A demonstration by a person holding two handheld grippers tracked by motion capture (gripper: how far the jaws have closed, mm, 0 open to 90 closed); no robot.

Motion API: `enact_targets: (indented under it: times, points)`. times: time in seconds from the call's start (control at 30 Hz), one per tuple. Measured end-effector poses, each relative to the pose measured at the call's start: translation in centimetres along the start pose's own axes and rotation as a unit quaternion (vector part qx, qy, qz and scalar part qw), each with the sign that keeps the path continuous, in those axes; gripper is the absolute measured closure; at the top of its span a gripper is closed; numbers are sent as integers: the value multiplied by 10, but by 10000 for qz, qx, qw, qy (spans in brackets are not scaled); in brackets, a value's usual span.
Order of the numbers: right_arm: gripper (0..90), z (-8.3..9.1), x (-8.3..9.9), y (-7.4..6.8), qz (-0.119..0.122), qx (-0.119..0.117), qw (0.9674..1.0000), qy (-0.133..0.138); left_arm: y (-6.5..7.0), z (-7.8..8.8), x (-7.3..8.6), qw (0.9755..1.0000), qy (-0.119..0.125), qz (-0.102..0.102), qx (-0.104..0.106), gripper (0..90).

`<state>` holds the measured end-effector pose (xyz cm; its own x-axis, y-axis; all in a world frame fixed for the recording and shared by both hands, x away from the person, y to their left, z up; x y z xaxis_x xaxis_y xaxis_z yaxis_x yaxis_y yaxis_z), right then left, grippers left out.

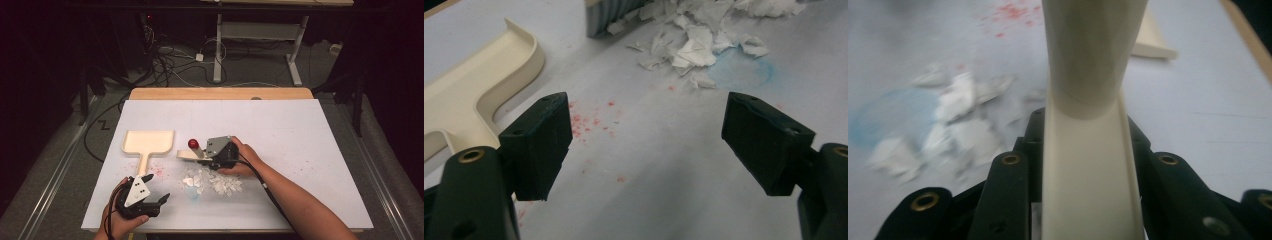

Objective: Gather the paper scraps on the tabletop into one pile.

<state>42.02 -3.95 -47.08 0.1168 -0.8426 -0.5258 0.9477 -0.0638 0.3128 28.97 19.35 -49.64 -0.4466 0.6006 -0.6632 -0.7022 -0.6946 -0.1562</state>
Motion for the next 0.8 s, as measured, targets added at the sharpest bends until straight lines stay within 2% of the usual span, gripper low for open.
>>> enact_targets:
  times: [0.03, 0.17, 0.2, 0.3, 0.4, 0.47, 0.53, 0.57, 0.6, 0.63, 0.7, 0.77, 0.8]
  points:
    - [678, 2, 2, -4, 64, -13, 10000, -4, 0, 0, 0, 10000, -6, -12, 1, 196]
    - [680, 16, 9, -13, 260, -305, 9991, 127, 1, -1, -1, 10000, -36, -60, 8, 196]
    - [680, 16, 9, -13, 260, -305, 9991, 127, 1, -1, -1, 10000, -36, -60, 8, 197]
    - [684, 32, 16, -19, 340, -380, 9984, 245, 2, -3, -1, 9999, -105, -78, -4, 198]
    - [684, 42, 20, -20, 277, -174, 9991, 282, 3, -4, -2, 9999, -127, -104, 8, 197]
    - [684, 48, 24, -17, 129, 67, 9995, 293, 4, -4, -2, 9998, -137, -106, 11, 198]
    - [684, 57, 28, -12, -24, 169, 9989, 432, 4, -5, -2, 9998, -144, -107, 13, 198]
    - [684, 61, 30, -10, -142, 292, 9983, 484, 4, -5, -2, 9998, -146, -109, 12, 198]
    - [684, 61, 30, -10, -142, 292, 9983, 484, 4, -5, -2, 9998, -146, -109, 12, 198]
    - [684, 71, 34, -6, -333, 438, 9966, 610, 5, -5, -2, 9998, -157, -116, 17, 199]
    - [684, 81, 38, -2, -583, 639, 9938, 693, 5, -6, -2, 9998, -173, -126, 19, 200]
    - [684, 92, 42, -1, -796, 593, 9913, 866, 5, -6, -2, 9997, -189, -134, 6, 202]
    - [684, 92, 42, -1, -796, 593, 9913, 866, 5, -6, -2, 9997, -189, -134, 6, 203]
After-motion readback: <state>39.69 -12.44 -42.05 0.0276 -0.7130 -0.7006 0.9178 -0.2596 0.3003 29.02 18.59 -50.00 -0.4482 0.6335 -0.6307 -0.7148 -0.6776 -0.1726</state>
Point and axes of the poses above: each handheld gripper's, and its own axes: z roughly backward along the jaws, x roughly out of its underside, y roughly to its right, the point moved 4 cm from there along -z, roughly forward along the jaws, and after that the axes turned 10 degrees about -y, right-handed, at the moved point
